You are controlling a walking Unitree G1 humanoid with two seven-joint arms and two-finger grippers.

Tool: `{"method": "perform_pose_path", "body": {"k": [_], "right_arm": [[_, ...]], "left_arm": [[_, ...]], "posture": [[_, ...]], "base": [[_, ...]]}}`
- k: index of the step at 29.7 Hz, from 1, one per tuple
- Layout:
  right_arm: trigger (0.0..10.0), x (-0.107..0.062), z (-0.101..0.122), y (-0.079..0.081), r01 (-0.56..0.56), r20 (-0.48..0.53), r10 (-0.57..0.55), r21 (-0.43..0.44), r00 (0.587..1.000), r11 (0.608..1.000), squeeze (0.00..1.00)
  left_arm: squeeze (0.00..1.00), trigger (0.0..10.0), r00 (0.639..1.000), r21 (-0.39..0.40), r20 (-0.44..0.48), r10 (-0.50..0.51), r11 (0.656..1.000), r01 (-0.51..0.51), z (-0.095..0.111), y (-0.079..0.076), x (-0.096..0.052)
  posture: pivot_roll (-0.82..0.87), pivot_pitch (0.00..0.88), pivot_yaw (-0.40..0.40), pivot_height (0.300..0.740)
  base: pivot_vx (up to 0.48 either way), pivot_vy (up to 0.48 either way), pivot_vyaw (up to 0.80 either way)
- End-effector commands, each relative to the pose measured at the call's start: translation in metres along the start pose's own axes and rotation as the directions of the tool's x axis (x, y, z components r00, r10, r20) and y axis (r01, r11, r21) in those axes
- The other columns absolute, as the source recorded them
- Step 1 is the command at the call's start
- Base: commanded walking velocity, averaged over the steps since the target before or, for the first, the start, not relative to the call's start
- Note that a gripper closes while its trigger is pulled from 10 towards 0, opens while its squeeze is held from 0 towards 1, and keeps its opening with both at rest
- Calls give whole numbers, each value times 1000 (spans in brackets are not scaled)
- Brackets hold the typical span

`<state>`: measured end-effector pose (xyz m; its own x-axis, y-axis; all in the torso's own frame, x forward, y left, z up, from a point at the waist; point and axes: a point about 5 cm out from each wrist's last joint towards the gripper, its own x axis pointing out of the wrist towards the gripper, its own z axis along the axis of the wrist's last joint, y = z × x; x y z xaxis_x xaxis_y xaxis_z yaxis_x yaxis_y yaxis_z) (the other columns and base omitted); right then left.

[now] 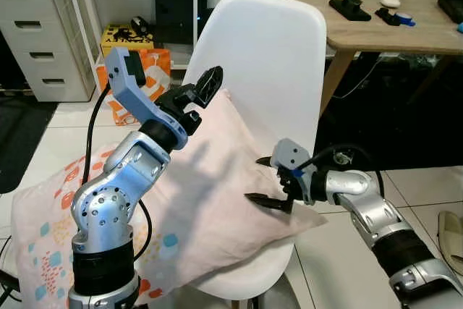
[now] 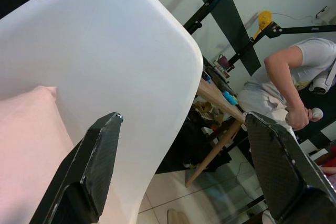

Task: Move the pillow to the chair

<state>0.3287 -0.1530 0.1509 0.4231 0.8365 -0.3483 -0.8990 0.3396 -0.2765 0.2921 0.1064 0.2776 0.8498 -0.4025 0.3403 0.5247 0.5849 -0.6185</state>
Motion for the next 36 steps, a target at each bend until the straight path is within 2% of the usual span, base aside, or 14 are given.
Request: {"method": "perform_pose_path", "body": {"k": [1,5,7,10,14,16,18,20,22,23,24,27,36], "right_arm": [[10000,-2,-2,1,-38,-4,38,15,999,999,0],[10000,-2,-15,11,-115,-41,118,67,992,991,0],[10000,-4,-27,19,-175,-60,186,147,981,973,0],[10000,-5,-34,22,-187,-93,203,159,975,969,0],[10000,-6,-53,23,-158,-270,160,29,949,987,0],[10000,-6,-55,23,-156,-291,152,8,945,988,0],[10000,-9,-63,19,-118,-383,81,-73,920,990,0],[10000,-10,-66,17,-106,-414,56,-97,909,990,0],[10000,-17,-75,8,-54,-510,-43,-174,859,983,0],[10000,-17,-75,8,-54,-510,-43,-174,859,983,0],[0,-19,-76,5,-36,-528,-71,-188,846,981,0],[0,-25,-76,-2,-7,-553,-118,-218,825,976,0],[0,-30,-72,-18,61,-548,-232,-313,804,948,0]], "left_arm": [[0,10000,1000,-11,-7,-2,1000,2,-2,-2,-2],[0,10000,1000,-10,-10,2,1000,-2,-2,-1,-3],[0,10000,1000,-9,-10,7,1000,-7,-1,-2,-4],[0,10000,1000,-9,-10,13,1000,-13,-1,-1,-5],[0,10000,999,-18,-20,34,999,-35,-2,1,-10],[0,10000,999,-19,-21,36,999,-36,-1,0,-11],[0,10000,999,-21,-26,40,999,-40,-1,0,-12],[0,10000,999,-21,-28,41,999,-42,-1,0,-12],[0,10000,999,-22,-30,43,999,-44,-1,-1,-12],[0,10000,999,-22,-30,43,999,-44,-1,-1,-12],[0,10000,999,-23,-29,44,999,-45,-1,-2,-12],[0,10000,998,-23,-30,48,999,-49,-1,-2,-13],[0,10000,998,-27,-30,58,998,-59,-1,-1,-14]], "posture": [[-109,175,-96,556],[-98,188,-99,556],[-92,202,-100,556],[-90,215,-98,556],[-85,249,-90,556],[-82,261,-91,556],[-80,270,-88,556],[-80,270,-88,556],[-78,273,-89,556],[-78,273,-89,556],[-79,276,-90,556],[-81,281,-93,556],[-88,273,-98,556]], "base": [[0,0,0],[0,0,0],[0,0,0],[0,0,0],[0,0,0],[0,0,0],[0,0,0],[0,0,0],[0,0,0],[0,0,0],[0,0,0],[0,0,0],[0,0,0]]}}
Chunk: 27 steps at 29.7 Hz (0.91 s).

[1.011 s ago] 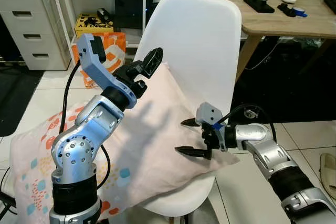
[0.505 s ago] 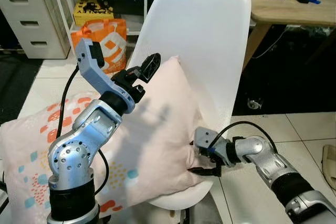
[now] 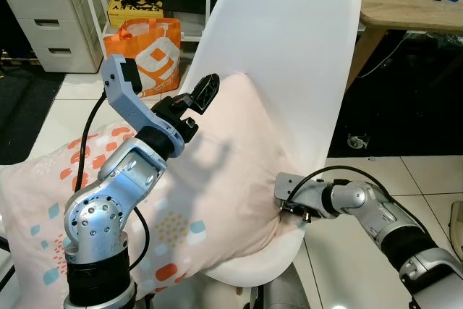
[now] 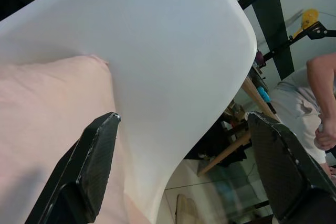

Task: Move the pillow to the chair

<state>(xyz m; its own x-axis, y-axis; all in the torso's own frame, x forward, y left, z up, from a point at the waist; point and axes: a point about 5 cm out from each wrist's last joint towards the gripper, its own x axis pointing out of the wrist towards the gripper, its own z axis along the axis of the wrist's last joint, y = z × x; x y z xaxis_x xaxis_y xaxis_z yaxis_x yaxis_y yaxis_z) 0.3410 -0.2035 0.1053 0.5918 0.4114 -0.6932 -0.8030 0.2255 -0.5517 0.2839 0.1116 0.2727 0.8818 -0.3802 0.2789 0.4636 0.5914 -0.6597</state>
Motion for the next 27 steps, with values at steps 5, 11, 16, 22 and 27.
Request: {"method": "perform_pose_path", "body": {"k": [5,11,16,22,27], "right_arm": [[0,-4,-12,-6,66,-61,-67,-8,996,998,0],[0,-18,-23,-33,239,-144,-232,26,962,971,0],[0,-72,-52,-82,487,-353,-430,87,831,869,0],[0,-109,-60,-103,489,-454,-383,140,804,861,0],[0,-115,-50,-105,345,-440,-232,195,867,918,0]], "left_arm": [[0,10000,1000,1,-2,-9,1000,9,-1,-3,-3],[0,10000,1000,1,1,-16,1000,16,-3,-4,-2],[0,10000,1000,10,21,-23,1000,23,-1,-4,1],[0,10000,1000,80,-19,23,997,-22,-5,1,6],[0,10000,998,148,-35,57,988,-51,-5,3,8]], "posture": [[-93,264,-104,556],[-112,238,-122,556],[-137,213,-140,556],[-177,178,-166,556],[-189,170,-175,556]], "base": [[0,0,0],[0,0,0],[0,0,0],[0,0,0],[0,0,0]]}}
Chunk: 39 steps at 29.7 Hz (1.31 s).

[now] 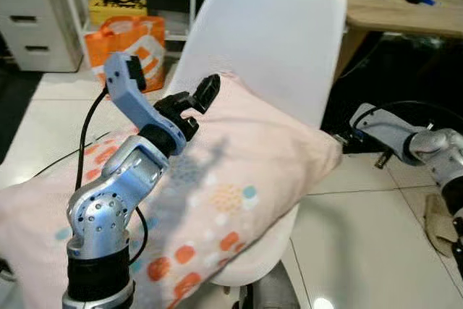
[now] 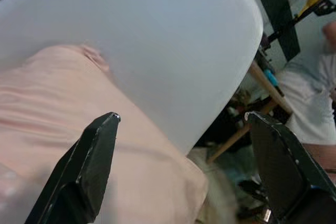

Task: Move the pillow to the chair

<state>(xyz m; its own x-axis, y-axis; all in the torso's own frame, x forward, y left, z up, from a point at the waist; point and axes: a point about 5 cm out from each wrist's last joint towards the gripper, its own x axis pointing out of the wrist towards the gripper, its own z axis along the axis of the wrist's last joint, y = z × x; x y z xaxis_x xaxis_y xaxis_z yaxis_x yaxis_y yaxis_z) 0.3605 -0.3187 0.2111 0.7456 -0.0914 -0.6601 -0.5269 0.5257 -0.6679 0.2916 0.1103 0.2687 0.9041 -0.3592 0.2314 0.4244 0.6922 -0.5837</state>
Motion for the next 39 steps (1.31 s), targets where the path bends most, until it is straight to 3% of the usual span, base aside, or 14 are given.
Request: {"method": "perform_pose_path", "body": {"k": [1,3,10,11,18,19,20,21,25,29,30,31,32,39], "right_arm": [[0,-5,8,0,-93,-3,93,-21,996,995,0],[0,0,14,15,-202,1,202,-30,979,979,0],[0,9,14,27,-224,1,224,-14,975,975,0],[10000,12,17,26,-186,17,186,-3,982,983,0],[10000,13,46,13,-51,227,-5,245,974,968,39],[10000,13,52,12,-53,266,-27,287,964,957,675],[10000,13,52,12,-53,266,-27,287,964,957,675],[10000,13,57,14,-80,313,-31,335,949,939,1000],[10000,16,71,27,-185,440,-28,433,898,882,1000],[10000,17,76,32,-217,474,-25,449,880,867,1000],[10000,19,82,37,-251,508,-31,476,861,843,443],[10000,19,82,37,-251,508,-31,476,861,843,443],[10000,21,86,42,-276,528,-34,496,849,823,0],[10000,33,93,65,-358,563,-31,567,826,742,0]], "left_arm": [[0,10000,1000,33,-15,1,999,-1,-1,-3,1],[0,10000,1000,48,-13,12,999,-11,-1,-2,1],[0,10000,1000,61,-10,19,998,-19,-2,-1,1],[0,10000,1000,77,-4,29,997,-29,-1,0,1],[0,10000,984,280,34,173,944,-175,2,23,-3],[0,10000,976,322,34,214,922,-213,1,30,-3],[0,10000,976,322,34,214,922,-213,1,30,-3],[0,10000,965,384,35,260,888,-253,-2,38,-4],[0,10000,940,490,22,340,816,-306,-9,52,-9],[0,10000,934,500,19,356,806,-317,-11,54,-11],[0,10000,925,507,16,379,795,-334,-14,58,-14],[0,10000,925,507,16,379,795,-334,-14,58,-14],[0,10000,911,509,10,412,782,-359,-18,64,-18],[0,10000,866,506,14,500,743,-437,-28,84,-27]], "posture": [[-195,168,-181,556],[-193,162,-191,556],[-188,162,-195,556],[-184,161,-195,556],[-170,150,-177,556],[-157,144,-170,556],[-157,144,-170,556],[-140,140,-167,556],[-120,134,-165,556],[-113,127,-166,556],[-108,118,-164,556],[-108,118,-164,556],[-101,110,-163,556],[-110,90,-181,556]], "base": [[0,0,0],[0,0,0],[0,0,0],[0,0,0],[0,0,0],[0,0,0],[0,0,0],[0,0,0],[0,0,0],[0,0,0],[0,0,0],[0,0,0],[0,0,0],[0,0,0]]}}
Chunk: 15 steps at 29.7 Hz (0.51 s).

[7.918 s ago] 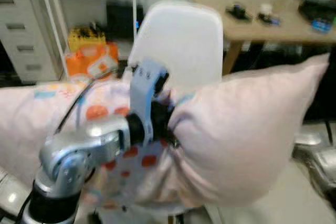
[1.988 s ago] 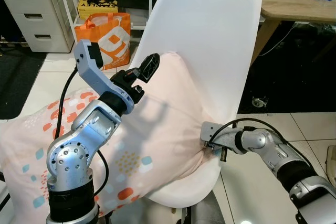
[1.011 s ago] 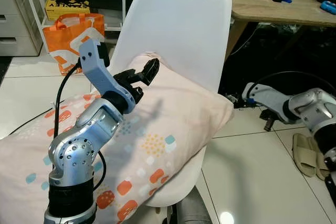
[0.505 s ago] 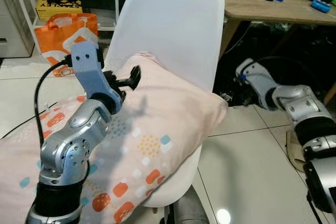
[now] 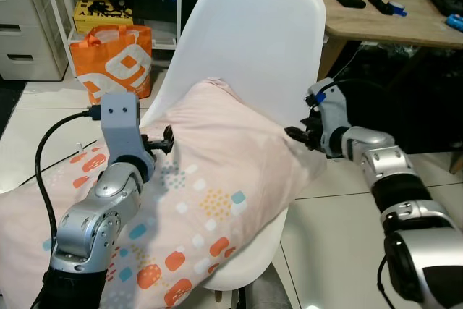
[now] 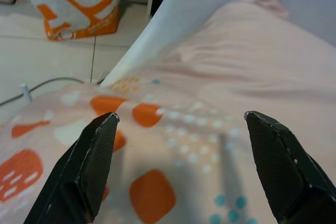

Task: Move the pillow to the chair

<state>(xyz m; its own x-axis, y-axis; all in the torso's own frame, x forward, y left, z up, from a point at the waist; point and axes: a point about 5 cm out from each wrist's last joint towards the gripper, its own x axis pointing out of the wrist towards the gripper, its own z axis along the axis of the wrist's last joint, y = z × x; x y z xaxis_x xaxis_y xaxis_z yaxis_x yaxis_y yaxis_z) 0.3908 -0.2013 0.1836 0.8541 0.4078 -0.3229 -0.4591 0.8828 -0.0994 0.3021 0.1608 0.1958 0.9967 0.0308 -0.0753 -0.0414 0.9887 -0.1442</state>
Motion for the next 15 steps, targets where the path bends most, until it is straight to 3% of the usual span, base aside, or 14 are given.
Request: {"method": "perform_pose_path", "body": {"k": [1,4,15], "right_arm": [[10000,-2,-7,-3,19,8,-20,68,1000,997,0],[10000,-2,-8,0,14,48,-20,119,999,993,0],[10000,-1,-18,7,-5,70,-7,166,997,986,0]], "left_arm": [[0,10000,1000,-3,-3,22,1000,-22,-6,2,0],[0,10000,999,-4,-10,35,999,-35,-11,4,0],[0,10000,999,16,-28,25,1000,-25,-15,1,4]], "posture": [[-114,89,-179,556],[-131,80,-176,571],[-134,69,-165,611]], "base": [[0,0,0],[0,0,0],[0,0,0]]}}
